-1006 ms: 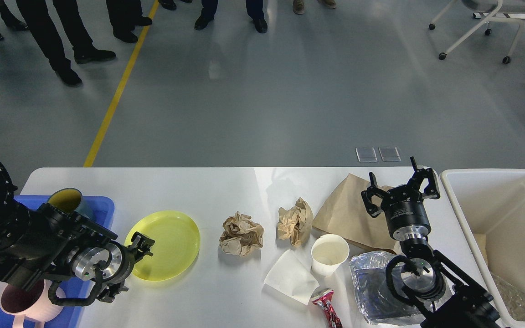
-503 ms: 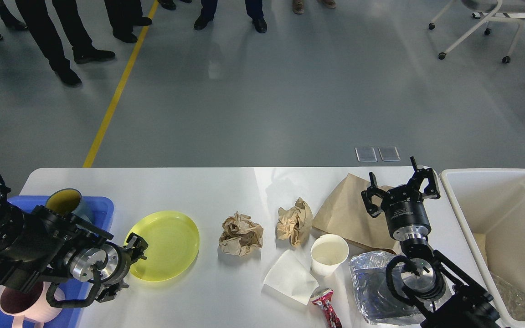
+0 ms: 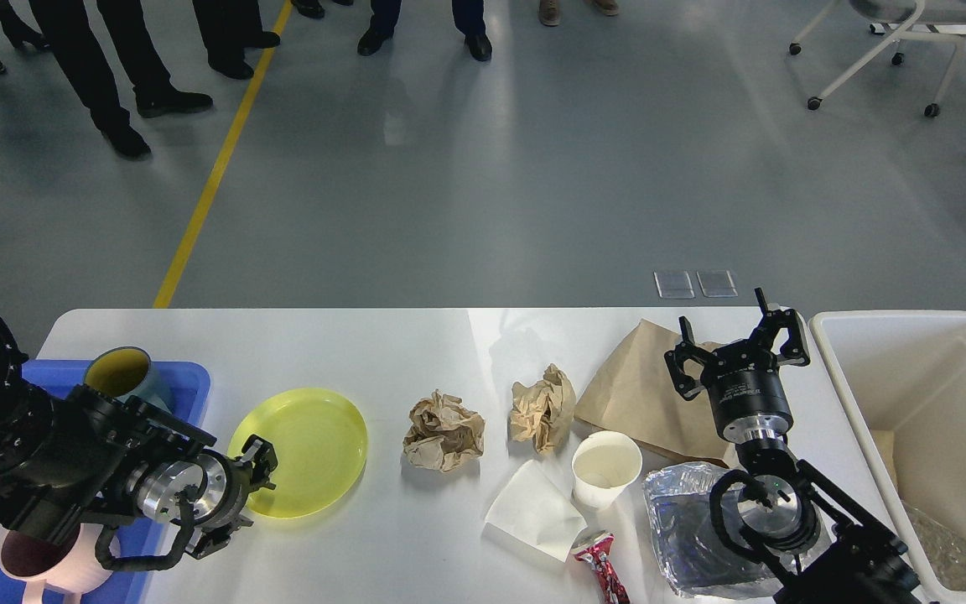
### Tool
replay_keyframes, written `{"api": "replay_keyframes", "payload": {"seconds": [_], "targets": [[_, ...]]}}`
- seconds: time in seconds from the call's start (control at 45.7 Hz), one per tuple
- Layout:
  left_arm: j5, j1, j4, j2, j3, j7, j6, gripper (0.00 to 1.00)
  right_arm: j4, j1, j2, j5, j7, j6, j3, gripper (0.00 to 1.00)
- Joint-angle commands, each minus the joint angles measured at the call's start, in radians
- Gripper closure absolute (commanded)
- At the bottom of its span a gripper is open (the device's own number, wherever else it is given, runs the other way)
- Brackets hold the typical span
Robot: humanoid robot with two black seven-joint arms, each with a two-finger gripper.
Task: Tidy desktop
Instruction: 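Grip the rim of the yellow plate with the left gripper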
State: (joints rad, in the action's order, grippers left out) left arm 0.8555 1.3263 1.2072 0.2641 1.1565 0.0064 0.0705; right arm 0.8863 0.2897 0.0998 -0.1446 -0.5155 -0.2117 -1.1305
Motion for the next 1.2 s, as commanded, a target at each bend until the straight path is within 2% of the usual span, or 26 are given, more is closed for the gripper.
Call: {"api": "replay_keyframes", "payload": {"seconds": [0.0,0.219,0.459,0.766,0.875,1.181], "targets": [[0.004,-0.004,0.000,0.000,-0.017,0.003,0.000,0.61,0.000,0.000,0.000,0.000,0.000,0.000,0.000,0.00],[0.004,-0.004,0.000,0.001,-0.020,0.004,0.002,0.71,0.000,0.000,0.000,0.000,0.000,0.000,0.000,0.00],[0.005,-0.007,0.002,0.001,-0.020,0.006,0.002,0.76,0.000,0.000,0.000,-0.001,0.000,0.000,0.000,0.00],[0.005,-0.015,0.006,0.003,-0.020,0.009,-0.001,0.87,0.000,0.000,0.001,0.000,0.000,0.000,0.000,0.00],[0.005,-0.015,0.008,0.004,-0.020,0.009,-0.003,1.00,0.000,0.000,0.000,0.000,0.000,0.000,0.000,0.00],[0.027,-0.010,0.009,0.010,-0.018,0.009,-0.003,1.00,0.000,0.000,0.000,0.000,0.000,0.000,0.000,0.00]]}}
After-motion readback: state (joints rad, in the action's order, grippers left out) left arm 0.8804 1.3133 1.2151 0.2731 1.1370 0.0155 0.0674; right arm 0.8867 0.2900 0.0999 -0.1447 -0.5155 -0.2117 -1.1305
